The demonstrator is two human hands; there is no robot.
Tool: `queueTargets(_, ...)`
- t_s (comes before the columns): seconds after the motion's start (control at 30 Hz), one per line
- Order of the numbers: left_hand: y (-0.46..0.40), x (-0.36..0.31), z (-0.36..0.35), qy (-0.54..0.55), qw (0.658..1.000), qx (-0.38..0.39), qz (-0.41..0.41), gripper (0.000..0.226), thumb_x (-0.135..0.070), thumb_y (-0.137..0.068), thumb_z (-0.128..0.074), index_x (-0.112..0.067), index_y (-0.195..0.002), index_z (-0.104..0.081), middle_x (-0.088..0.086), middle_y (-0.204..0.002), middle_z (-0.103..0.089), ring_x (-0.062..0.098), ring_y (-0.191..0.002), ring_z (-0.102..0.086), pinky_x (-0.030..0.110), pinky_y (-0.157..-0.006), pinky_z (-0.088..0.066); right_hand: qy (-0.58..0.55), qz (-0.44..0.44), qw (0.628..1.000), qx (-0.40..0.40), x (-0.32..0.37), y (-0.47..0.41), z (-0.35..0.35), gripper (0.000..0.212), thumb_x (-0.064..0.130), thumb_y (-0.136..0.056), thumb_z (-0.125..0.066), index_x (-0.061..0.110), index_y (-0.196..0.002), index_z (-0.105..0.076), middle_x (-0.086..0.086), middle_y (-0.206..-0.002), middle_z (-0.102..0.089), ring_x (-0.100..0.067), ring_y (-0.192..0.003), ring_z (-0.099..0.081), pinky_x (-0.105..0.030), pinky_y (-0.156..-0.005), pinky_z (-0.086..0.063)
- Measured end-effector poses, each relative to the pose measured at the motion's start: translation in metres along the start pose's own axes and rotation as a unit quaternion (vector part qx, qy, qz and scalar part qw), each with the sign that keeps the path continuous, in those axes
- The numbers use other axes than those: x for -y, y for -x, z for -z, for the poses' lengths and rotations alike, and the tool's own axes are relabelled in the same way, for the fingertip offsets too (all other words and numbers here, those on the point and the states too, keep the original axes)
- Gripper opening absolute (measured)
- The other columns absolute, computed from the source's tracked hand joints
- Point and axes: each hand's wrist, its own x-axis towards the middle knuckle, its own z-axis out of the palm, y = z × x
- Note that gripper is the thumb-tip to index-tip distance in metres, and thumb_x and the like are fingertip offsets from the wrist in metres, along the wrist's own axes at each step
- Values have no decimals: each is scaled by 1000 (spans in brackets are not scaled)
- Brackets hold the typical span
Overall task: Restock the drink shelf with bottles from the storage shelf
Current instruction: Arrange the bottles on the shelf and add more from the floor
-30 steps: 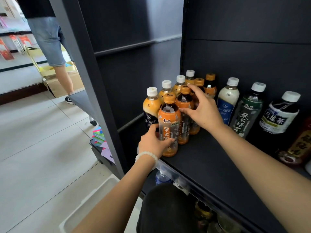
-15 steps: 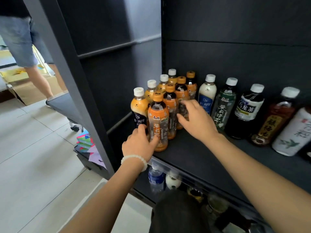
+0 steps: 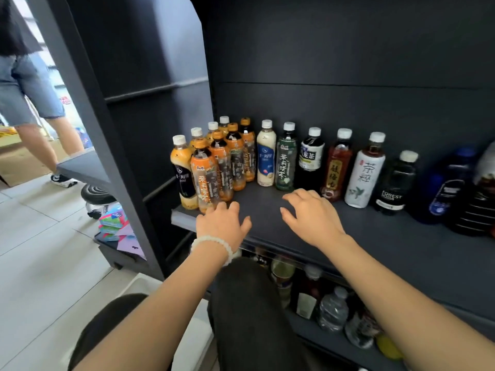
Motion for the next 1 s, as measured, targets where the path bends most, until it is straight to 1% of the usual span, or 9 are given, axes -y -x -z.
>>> queueTargets(0.17,15,-37,19,-3,1000,-2,-23,49,-53,-96,-30,-20,-131,-41,8,-127,-50,31,-116,-49,41,-83,-41,-6,-28,1000,-9,-27,38,21,42,40,-98,-39,21,-133,-50,0,-131,-55,-23,-121,-45,-38,-95,-41)
queueTargets(0.4,12,-63,41,-8,998,-8,-68,53,-52,-96,-30,-19,-137,-39,9,-132,-47,31,-120,-45,42,-87,-42,-30,-81,996,-16,-49,62,27,42,40,-97,-40,19,-132,-51,0,-131,-53,-23,-121,-46,-36,-94,-41)
queueTargets(0.57,-8,-75,29,-6,994,-3,-107,48,-51,-96,-31,-18,-129,-44,9,-127,-50,30,-117,-47,42,-85,-41,-44,-119,992,-12,-58,59,14,42,40,-97,-41,19,-132,-51,0,-131,-53,-22,-120,-46,-37,-95,-42)
queueTargets(0.67,-27,-82,9,0,992,6,-130,47,-50,-96,-32,-20,-129,-45,7,-126,-50,29,-118,-46,42,-88,-41,-53,-140,989,-3,-64,51,-2,42,39,-97,-41,20,-132,-51,1,-132,-53,-21,-121,-45,-35,-95,-42)
queueTargets(0.83,-64,-102,-26,16,977,2,-214,45,-49,-96,-33,-21,-129,-47,5,-127,-51,27,-119,-46,41,-91,-40,-57,-202,978,-9,-71,38,-27,42,38,-97,-43,20,-134,-51,1,-134,-53,-20,-121,-46,-32,-93,-42)
queueTargets(1.0,-86,-128,-41,26,951,9,-307,45,-48,-96,-33,-21,-129,-47,4,-127,-51,26,-118,-46,40,-90,-40,-17,-292,956,-13,-82,54,-29,42,37,-97,-43,19,-134,-51,-1,-129,-55,-23,-117,-49,-34,-89,-44)
